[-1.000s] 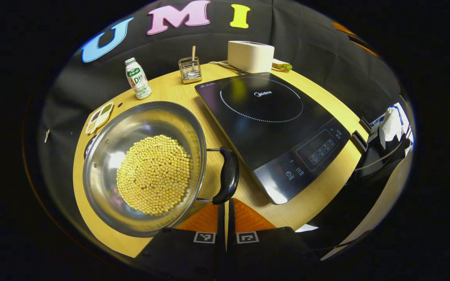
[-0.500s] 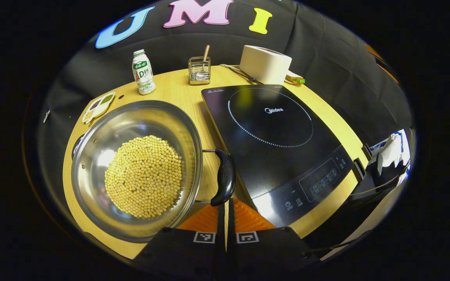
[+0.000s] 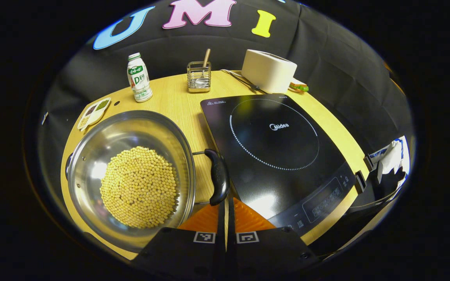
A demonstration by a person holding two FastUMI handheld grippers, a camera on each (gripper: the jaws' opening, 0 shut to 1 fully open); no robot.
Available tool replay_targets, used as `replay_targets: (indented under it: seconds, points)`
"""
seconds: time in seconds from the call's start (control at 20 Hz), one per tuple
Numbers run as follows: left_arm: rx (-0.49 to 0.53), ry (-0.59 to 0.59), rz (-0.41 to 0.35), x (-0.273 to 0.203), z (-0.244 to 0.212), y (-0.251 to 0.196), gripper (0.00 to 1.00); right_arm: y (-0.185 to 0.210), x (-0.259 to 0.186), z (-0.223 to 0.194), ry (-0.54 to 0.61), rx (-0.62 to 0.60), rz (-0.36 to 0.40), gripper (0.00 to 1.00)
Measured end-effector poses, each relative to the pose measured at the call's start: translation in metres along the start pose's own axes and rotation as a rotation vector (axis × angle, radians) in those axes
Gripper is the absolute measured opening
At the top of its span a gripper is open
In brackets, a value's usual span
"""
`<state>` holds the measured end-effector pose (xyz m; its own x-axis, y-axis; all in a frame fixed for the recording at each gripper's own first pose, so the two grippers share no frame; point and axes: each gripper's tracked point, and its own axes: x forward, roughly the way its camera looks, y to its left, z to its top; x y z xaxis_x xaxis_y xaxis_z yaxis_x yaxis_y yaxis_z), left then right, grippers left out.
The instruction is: First push the handle of the pot to place it horizontally, then grasp the pot with both hands and set it on the induction cooktop.
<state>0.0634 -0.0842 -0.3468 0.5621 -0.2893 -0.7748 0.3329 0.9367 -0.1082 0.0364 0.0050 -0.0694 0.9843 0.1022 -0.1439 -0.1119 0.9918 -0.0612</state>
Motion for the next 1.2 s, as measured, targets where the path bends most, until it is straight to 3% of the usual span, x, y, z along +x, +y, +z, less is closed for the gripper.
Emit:
replay_targets:
  seconds: [0.7,1.05,1.2]
  points:
    - [-0.028,-0.048,-0.004,0.016,0.032,0.013,0.05,0.001,-0.002,-0.006,0.025,-0.01,-0.01,0.98]
    - [-0.069,-0.182,-0.036,-0.031,0.041,0.011,0.06,0.025,0.004,-0.023,0.081,0.006,0.03,0.98]
    - [-0.103,-0.27,-0.013,-0.063,0.054,0.027,0.07,0.043,0.009,-0.029,0.105,0.01,0.061,0.98]
